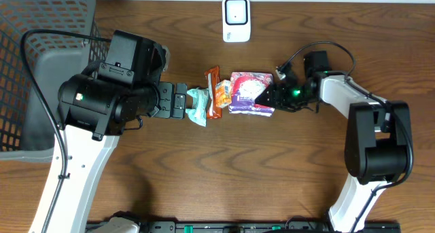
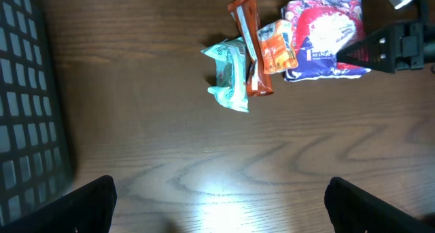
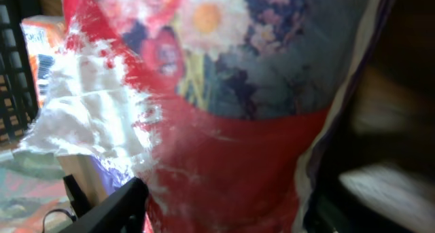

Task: Scan the item barcode
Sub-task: 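Grasp the pink floral pack with the right gripper and pull it right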

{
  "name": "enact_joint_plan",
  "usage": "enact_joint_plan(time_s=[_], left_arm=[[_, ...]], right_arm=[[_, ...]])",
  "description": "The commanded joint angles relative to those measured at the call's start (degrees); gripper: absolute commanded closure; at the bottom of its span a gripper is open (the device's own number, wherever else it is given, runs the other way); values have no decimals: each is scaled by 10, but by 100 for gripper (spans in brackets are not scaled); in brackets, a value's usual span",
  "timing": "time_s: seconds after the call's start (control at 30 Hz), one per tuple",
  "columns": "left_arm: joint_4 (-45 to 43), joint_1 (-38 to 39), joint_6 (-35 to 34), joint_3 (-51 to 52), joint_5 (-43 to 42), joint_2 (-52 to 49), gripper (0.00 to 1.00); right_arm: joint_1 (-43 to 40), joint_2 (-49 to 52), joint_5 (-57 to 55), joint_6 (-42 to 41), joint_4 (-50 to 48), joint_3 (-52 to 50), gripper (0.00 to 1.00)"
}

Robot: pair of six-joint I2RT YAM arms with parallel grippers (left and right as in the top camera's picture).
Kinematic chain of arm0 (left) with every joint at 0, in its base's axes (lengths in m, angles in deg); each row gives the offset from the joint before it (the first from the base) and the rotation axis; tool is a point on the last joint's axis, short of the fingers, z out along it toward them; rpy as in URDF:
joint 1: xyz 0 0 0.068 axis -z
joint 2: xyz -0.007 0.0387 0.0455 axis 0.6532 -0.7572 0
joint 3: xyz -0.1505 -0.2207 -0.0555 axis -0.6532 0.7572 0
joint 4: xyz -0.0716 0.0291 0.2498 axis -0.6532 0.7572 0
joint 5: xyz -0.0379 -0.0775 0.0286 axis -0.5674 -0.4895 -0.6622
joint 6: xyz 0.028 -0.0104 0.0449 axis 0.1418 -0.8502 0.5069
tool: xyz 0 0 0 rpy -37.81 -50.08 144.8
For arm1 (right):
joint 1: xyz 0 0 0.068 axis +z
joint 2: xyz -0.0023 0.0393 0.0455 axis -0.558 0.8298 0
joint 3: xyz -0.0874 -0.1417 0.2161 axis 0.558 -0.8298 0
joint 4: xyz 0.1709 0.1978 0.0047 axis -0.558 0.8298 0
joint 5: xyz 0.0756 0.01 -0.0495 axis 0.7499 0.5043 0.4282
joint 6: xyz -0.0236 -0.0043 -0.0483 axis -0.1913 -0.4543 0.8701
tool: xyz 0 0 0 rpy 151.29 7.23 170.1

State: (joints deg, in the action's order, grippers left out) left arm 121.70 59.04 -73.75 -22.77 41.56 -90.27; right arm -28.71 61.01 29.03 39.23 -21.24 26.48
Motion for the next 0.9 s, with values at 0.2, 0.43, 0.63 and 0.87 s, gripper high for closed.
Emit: enact_joint_plan(time_s=[0.2,0.43,0.63,0.87], left_arm=[[1,0,3,0,-1,3,2],[1,0,3,0,-1,3,2],[1,0,3,0,-1,3,2],[1,0,3,0,-1,3,2]], right_arm=[[-12,-2,-45,-28,45,44,99],[-6,-79,-353,-39,244,172,99],[22,-130,-685,-123,335,212,99],[39,-101,-864,-173,366,184,99]])
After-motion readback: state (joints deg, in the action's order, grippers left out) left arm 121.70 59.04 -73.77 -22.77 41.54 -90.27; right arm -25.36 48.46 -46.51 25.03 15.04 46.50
